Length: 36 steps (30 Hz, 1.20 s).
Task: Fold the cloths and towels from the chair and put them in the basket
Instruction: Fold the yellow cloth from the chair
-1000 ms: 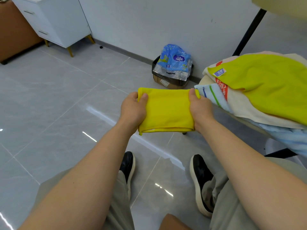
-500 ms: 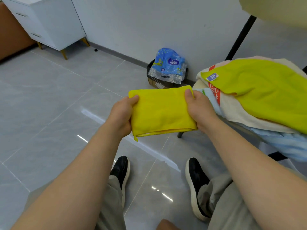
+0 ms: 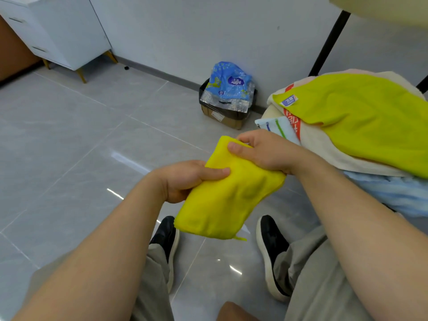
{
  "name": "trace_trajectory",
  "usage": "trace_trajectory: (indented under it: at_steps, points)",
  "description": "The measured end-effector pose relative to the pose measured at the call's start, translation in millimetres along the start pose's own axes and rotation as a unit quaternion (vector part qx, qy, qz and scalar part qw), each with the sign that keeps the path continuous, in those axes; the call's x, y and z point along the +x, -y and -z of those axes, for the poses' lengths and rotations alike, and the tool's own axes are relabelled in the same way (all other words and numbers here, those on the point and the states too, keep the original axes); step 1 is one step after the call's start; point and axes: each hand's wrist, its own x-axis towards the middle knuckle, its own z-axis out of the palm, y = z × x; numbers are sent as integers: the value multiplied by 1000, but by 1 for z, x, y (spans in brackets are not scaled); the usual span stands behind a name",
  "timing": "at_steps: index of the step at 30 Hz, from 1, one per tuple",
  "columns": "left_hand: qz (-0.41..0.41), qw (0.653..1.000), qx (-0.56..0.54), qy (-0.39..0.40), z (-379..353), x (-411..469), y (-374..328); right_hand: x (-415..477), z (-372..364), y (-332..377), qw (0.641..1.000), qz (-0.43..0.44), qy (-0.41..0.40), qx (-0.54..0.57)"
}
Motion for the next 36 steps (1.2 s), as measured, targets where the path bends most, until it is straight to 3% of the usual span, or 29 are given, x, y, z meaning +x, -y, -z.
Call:
trace_trajectory:
  at_steps: [3, 6, 8, 11, 13, 20, 25, 36]
  points:
    - [-10, 1000, -2, -27, 3, 0, -1, -5, 14, -6, 995, -73, 54, -33]
    - [-32, 997, -44, -62, 12, -4, -5, -11, 23, -17, 967, -127, 131, 179]
    - [-58, 992, -75, -80, 14, -6, -5, -8, 24, -24, 920, -109, 122, 357]
    - [-109, 980, -132, -104, 12, -6, -7, 0, 18, -19, 796, -84, 73, 595]
    - [-126, 971, -161, -121, 12, -6, -9, 3, 10, -11, 750, -98, 80, 650]
    - [-117, 955, -195, -189, 14, -3, -9, 5, -12, -2, 814, -214, 67, 536]
    - [-98, 955, -186, -207, 16, 0, -8, 5, -11, -2, 818, -232, 62, 522]
    - [-47, 964, -216, -145, 29, -13, -13, 2, -1, -4, 817, -250, 57, 516]
